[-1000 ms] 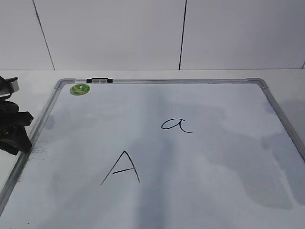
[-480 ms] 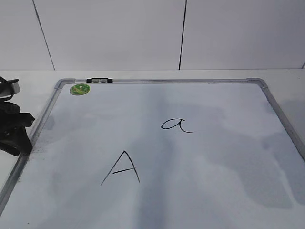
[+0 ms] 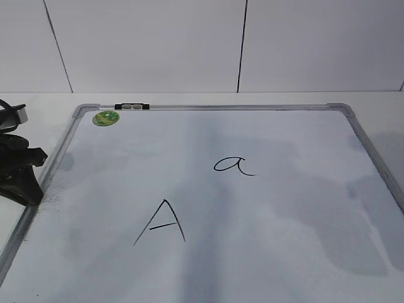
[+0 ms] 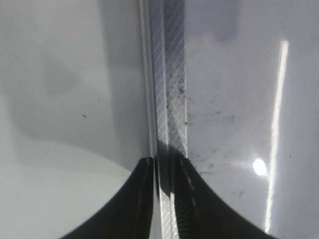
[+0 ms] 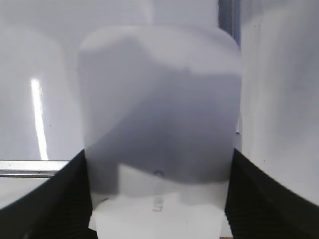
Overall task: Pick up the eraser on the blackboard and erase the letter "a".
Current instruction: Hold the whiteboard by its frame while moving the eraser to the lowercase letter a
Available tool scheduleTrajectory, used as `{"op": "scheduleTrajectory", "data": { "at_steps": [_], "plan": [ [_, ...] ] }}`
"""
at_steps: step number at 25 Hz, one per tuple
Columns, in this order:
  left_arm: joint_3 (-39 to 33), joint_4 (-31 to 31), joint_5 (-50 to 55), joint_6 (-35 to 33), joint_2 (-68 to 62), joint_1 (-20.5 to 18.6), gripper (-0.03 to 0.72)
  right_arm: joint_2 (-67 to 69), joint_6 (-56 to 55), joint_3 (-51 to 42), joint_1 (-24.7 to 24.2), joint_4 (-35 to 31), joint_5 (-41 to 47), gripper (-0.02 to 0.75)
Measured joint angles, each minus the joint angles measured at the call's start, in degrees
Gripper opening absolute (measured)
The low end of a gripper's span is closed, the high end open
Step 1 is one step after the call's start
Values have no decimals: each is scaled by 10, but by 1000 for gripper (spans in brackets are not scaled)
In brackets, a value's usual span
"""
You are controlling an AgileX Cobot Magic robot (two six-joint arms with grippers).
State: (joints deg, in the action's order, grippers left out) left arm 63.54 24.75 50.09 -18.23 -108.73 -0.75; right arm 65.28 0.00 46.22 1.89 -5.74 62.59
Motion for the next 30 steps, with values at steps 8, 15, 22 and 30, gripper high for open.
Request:
{"op": "scheduleTrajectory", "data": {
  "at_steps": [8, 15, 22, 30],
  "plan": [
    [0, 0, 0, 0, -1, 0, 104, 0, 13, 0, 0, -4, 0, 565],
    [0, 0, 0, 0, -1, 0, 103, 1, 33, 0, 0, -18, -1, 565],
    [0, 0, 0, 0, -1, 0, 102, 53, 46, 52, 16, -22, 4, 565],
    [0, 0, 0, 0, -1, 0, 102, 157, 48, 138, 93, -23, 4, 565]
  ]
}}
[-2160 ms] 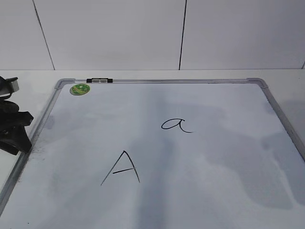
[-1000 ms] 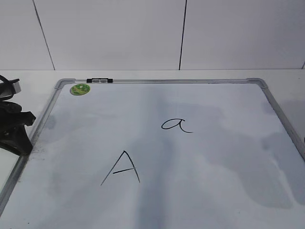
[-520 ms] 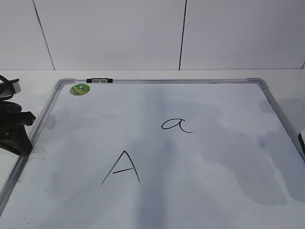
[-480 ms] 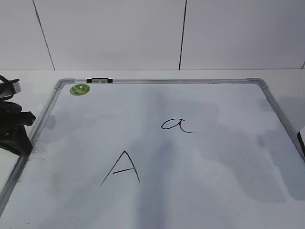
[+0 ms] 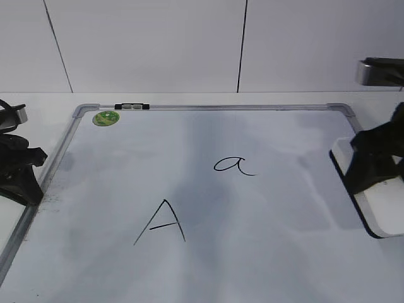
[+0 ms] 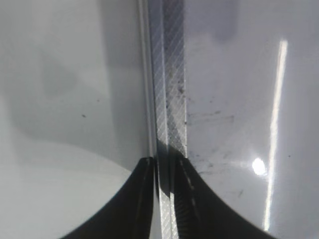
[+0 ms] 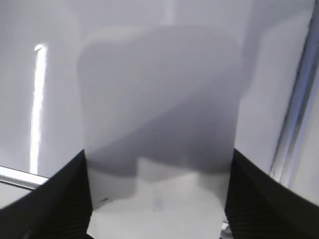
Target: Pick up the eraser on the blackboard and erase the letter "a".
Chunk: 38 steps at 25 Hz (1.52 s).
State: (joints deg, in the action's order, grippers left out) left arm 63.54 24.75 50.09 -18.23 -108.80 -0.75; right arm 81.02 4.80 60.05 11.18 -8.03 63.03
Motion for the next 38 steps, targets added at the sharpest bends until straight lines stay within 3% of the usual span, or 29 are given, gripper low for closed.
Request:
{"op": "scheduleTrajectory", "data": {
  "at_steps": [11, 22, 30, 38],
  "plan": [
    [0, 0, 0, 0, 0, 0, 95, 201, -3, 172, 80, 34, 2, 565],
    [0, 0, 1, 0, 0, 0, 71, 381, -4, 362, 89, 40, 51, 565],
    [0, 0, 1, 0, 0, -1, 69, 461, -4, 447, 124, 51, 74, 565],
    [0, 0, 1, 0, 0, -1, 70, 509, -7, 533, 124, 51, 97, 565]
  ]
}}
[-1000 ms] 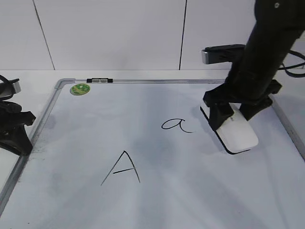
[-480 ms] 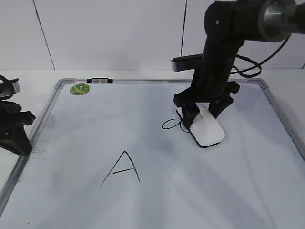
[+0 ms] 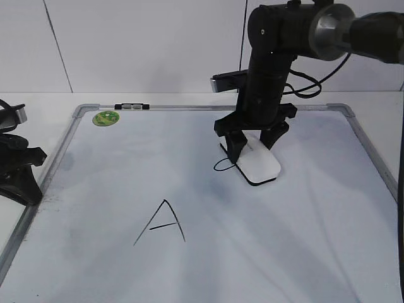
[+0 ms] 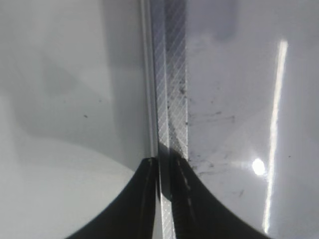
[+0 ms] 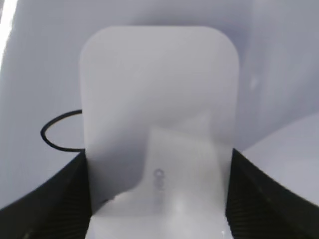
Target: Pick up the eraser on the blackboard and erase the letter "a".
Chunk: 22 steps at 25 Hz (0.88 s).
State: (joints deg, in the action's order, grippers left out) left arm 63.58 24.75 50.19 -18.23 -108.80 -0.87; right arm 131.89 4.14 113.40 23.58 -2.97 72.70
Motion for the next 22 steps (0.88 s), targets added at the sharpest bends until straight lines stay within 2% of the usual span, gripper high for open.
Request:
{"op": "scheduleTrajectory", "data": {
  "at_steps": [7, 18, 22],
  "plan": [
    [0, -1, 0, 0, 0, 0, 73, 22, 2, 34, 20, 9, 2, 565],
    [0, -2, 0, 0, 0, 0, 76, 26, 13, 37, 114, 10, -19, 565],
    [0, -2, 0, 0, 0, 0, 76, 26, 14, 37, 121, 22, -20, 565]
  ]
}}
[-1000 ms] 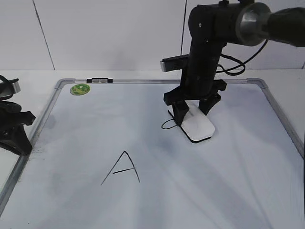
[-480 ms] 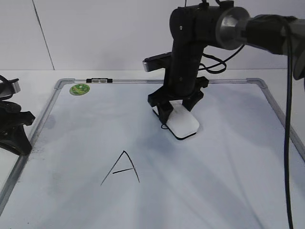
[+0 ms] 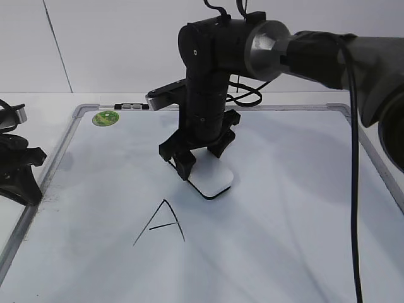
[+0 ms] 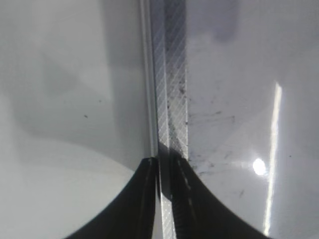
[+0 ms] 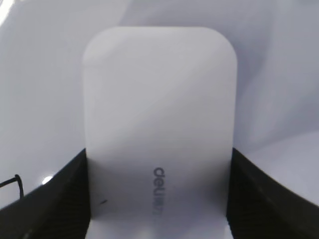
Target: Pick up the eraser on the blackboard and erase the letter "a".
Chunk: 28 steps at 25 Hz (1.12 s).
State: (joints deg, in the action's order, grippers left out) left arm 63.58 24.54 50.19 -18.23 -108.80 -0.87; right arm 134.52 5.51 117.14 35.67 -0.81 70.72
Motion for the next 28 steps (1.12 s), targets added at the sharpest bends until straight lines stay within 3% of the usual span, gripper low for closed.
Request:
{"op": "scheduleTrajectory", "data": {
  "at_steps": [7, 17, 28],
  "plan": [
    [0, 0, -1, 0, 0, 0, 77, 0, -12, 0, -26, -5, -1, 564],
    [0, -1, -1, 0, 0, 0, 78, 0, -14, 1, -118, 8, -6, 564],
    [0, -2, -1, 0, 0, 0, 80, 0, -12, 1, -98, 8, -6, 564]
  ]
}}
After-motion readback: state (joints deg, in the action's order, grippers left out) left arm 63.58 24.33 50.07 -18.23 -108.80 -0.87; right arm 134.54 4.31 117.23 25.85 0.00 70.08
